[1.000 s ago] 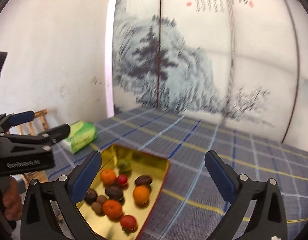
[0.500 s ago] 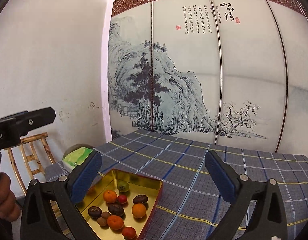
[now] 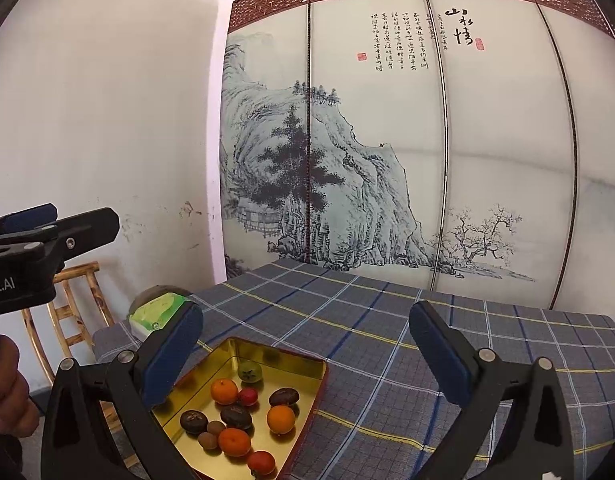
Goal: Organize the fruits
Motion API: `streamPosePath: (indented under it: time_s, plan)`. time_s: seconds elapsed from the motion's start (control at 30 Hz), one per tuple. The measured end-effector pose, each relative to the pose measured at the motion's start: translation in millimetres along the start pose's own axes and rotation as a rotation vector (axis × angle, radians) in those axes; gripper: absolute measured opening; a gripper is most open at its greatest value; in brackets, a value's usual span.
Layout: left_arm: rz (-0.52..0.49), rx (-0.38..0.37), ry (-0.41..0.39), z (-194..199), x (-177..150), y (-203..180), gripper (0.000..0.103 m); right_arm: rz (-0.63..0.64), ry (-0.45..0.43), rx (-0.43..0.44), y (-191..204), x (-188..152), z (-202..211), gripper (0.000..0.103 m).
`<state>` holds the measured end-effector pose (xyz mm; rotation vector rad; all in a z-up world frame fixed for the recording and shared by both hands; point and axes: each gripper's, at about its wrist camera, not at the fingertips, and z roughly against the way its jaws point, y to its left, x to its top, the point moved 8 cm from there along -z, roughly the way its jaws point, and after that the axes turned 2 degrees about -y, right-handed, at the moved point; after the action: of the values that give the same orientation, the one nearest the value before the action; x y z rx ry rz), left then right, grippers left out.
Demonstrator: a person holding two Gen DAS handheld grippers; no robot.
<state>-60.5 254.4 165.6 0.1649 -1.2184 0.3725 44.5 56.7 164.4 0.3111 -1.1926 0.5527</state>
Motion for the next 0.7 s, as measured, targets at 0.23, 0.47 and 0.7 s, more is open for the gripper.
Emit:
streamPosePath:
  time_s: [0.23, 0.47, 0.7]
  plan:
    - [0.032, 0.015, 0.051, -12, -12, 7, 0.103, 0.018, 0.016, -0.020, 5, -7, -3, 0.102]
    - [0.024, 0.036, 0.095, -24, -27, 7, 0.103, 0.030, 0.039, -0.058, 5, -13, -8, 0.102]
    - [0.019, 0.047, 0.121, -30, -38, 6, 0.103, 0.012, 0.059, -0.078, 2, -18, -11, 0.102]
